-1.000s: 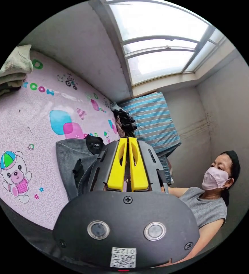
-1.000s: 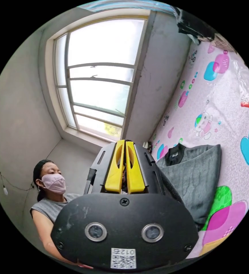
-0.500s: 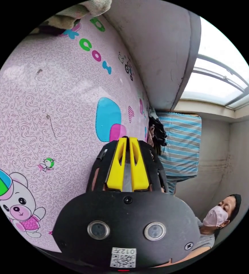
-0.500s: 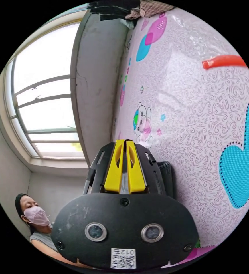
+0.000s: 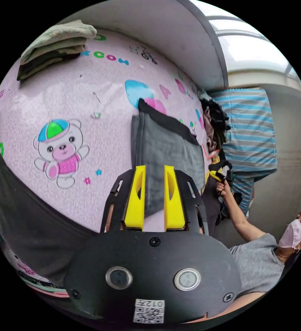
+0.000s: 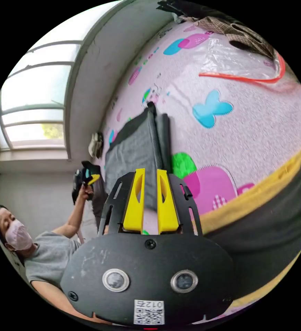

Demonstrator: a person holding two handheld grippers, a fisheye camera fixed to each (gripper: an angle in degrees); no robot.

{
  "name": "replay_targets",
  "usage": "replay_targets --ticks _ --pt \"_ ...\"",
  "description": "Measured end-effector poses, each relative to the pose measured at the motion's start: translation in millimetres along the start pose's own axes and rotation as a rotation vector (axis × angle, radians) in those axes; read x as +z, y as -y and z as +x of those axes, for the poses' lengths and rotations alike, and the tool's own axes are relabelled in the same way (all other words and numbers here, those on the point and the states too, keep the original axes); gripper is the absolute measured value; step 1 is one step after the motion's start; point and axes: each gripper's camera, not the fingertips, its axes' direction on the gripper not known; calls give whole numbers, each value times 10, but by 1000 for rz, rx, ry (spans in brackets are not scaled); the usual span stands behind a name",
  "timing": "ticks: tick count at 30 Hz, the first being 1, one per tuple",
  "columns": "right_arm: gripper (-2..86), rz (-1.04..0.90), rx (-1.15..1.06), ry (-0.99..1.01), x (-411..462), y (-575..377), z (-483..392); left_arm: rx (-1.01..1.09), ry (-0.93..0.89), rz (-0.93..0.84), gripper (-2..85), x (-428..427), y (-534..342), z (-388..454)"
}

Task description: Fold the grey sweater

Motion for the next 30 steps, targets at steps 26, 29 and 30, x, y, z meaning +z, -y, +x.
replay_targets --ticks 26,29,30 --pt "29 -405 -68 -383 -69 203 -1670 106 174 -234 66 614 -4 1147" --pt "8 -417 -81 -413 -91 187 -1834 108 261 -268 38 697 58 1309" --pt "5 -414 -95 -437 -105 181 -1891 113 282 -286 31 706 82 1380"
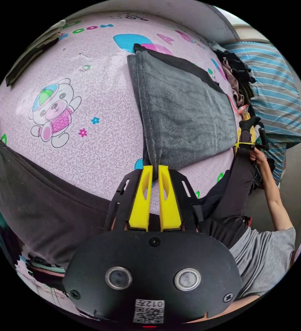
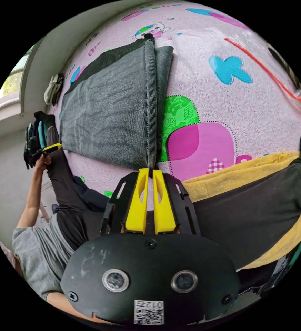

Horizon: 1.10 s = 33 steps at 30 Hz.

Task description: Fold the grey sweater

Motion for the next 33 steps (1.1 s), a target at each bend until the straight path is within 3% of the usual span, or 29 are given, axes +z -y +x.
replay_targets --ticks 5,15,20,27,33 --pt "-5 -16 -38 -232 -278 -119 -360 48 150 -82 18 -90 42 317" --pt "-6 -110 -40 -312 -263 -428 -713 68 208 -176 13 80 92 591" --pt "9 -112 -12 -238 -303 -751 -776 79 179 -183 14 80 41 628" --pt "62 6 25 -192 -650 -1247 -849 -1 122 9 13 -441 -201 476" --pt "59 294 50 -56 -930 -1418 -1044 51 173 215 10 -720 78 629"
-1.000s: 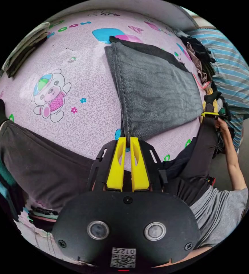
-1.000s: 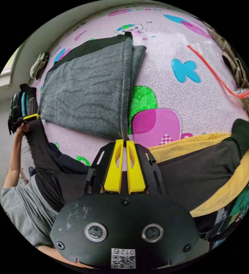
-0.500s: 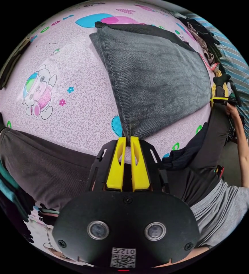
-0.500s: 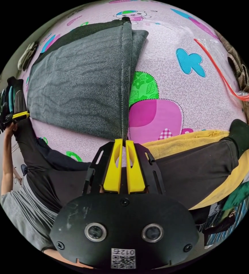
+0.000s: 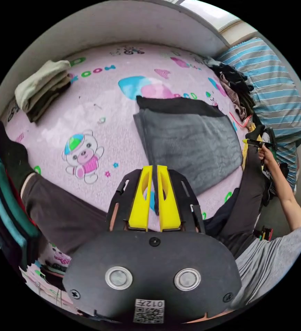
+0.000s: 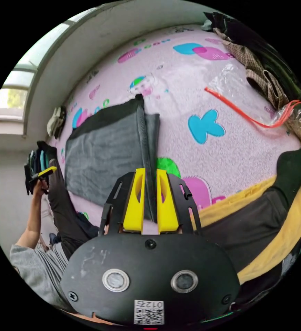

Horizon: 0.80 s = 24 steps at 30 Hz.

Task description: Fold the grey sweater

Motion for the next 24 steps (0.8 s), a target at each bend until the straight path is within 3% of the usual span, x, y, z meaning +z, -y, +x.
replay_targets --ticks 5,15,24 --pt "62 129 10 19 -3 -11 -400 57 57 21 7 197 421 134" --pt "7 105 -35 -101 204 -401 -1106 75 160 -66 4 618 817 -55" --pt "0 136 45 -172 291 -1158 -1805 8 45 -49 7 706 730 -557"
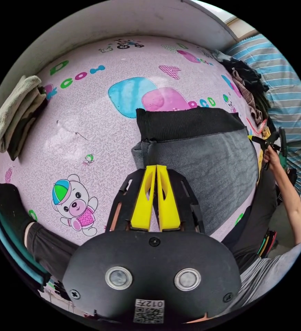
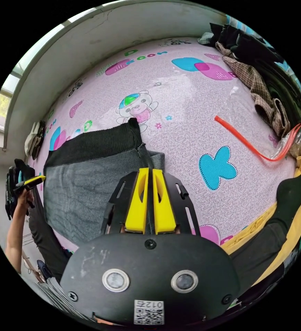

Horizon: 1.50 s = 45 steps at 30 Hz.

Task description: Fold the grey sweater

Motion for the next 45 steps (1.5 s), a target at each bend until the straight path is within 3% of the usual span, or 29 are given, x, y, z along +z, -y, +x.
replay_targets --ticks 3,12,17,20,32,45 --pt "5 77 -37 -44 -276 -360 -367 -78 -48 63 26 -120 -133 -284" --pt "57 286 -675 -43 -700 -2356 -3026 -281 -421 98 92 130 -473 -1279" --pt "68 449 -1008 -166 -507 -3746 -4658 -279 -486 117 104 305 -515 -1556" --pt "82 440 -1138 -191 -345 -4183 -5311 -256 -509 111 107 408 -499 -1673" --pt "122 284 -1302 -384 247 -4793 -6803 -153 -567 125 103 677 -391 -1988" --pt "66 271 -1271 -397 308 -5123 -7384 -156 -633 169 60 871 -445 -2308"
